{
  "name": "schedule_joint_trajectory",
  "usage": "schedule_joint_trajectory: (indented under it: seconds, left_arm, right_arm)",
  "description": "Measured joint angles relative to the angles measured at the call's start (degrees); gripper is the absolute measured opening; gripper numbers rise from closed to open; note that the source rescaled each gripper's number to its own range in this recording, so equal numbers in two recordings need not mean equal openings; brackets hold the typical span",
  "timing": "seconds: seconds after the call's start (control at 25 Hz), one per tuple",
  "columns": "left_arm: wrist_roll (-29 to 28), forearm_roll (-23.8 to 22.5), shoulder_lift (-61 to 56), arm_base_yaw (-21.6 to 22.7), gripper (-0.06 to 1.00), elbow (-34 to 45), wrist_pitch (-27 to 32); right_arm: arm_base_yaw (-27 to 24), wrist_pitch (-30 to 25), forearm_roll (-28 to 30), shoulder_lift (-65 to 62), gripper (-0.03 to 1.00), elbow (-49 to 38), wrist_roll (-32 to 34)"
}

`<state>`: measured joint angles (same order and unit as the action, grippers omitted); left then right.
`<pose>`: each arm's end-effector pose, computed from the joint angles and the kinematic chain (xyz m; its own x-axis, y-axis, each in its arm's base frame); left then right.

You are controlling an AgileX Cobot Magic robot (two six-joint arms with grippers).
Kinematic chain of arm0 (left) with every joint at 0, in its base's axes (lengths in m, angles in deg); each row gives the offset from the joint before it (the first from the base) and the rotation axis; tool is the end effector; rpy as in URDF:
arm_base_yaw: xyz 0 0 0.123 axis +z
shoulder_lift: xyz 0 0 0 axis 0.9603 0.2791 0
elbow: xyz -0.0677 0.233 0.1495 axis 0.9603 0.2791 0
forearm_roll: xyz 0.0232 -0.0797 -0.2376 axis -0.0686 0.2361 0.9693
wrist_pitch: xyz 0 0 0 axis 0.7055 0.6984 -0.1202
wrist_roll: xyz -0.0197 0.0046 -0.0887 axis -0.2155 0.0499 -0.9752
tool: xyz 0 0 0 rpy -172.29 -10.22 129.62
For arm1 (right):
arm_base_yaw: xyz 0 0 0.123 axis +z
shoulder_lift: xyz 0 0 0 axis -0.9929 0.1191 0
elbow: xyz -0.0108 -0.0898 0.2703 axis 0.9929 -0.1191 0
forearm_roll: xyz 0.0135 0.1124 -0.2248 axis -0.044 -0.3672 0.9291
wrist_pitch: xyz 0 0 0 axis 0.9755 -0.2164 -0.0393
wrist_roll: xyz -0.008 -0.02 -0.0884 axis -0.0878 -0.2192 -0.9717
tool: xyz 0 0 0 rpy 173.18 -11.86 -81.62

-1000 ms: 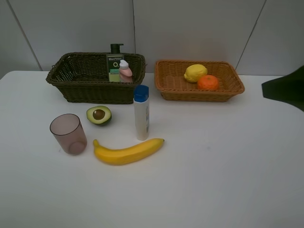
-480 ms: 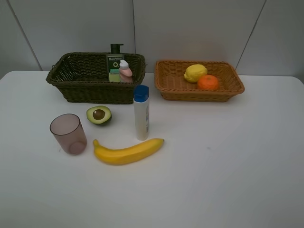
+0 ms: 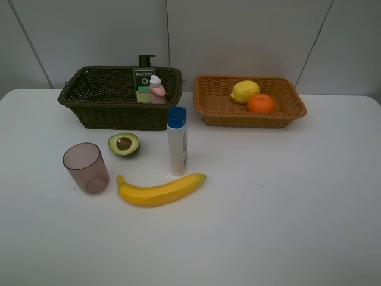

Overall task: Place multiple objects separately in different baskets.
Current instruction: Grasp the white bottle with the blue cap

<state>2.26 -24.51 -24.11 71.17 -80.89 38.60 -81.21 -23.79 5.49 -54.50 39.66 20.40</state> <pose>0.0016 -0.0067 0.2531 -0.5292 0.0898 -0.8438 0.1422 0.9897 0.0162 0.0197 0.0015 0.2860 -0.5447 -0.0046 -0.8386 -0.0340 0.9993 0.0167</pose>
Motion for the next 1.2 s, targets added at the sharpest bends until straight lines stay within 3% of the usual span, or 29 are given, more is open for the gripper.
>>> schedule_joint_trajectory:
  seconds: [0.36,1.2]
  left_arm:
    - [0.0,0.0,0.0,0.0,1.0,0.0,0.0]
    - [0.0,0.0,0.0,0.0,1.0,0.0,0.0]
  right_arm:
    - [0.0,-0.43,0.04,-9.32,1.0,-0.42,0.16]
    - [0.0,-0.43,1.13,-9.38,1.0,-0.42,1.05]
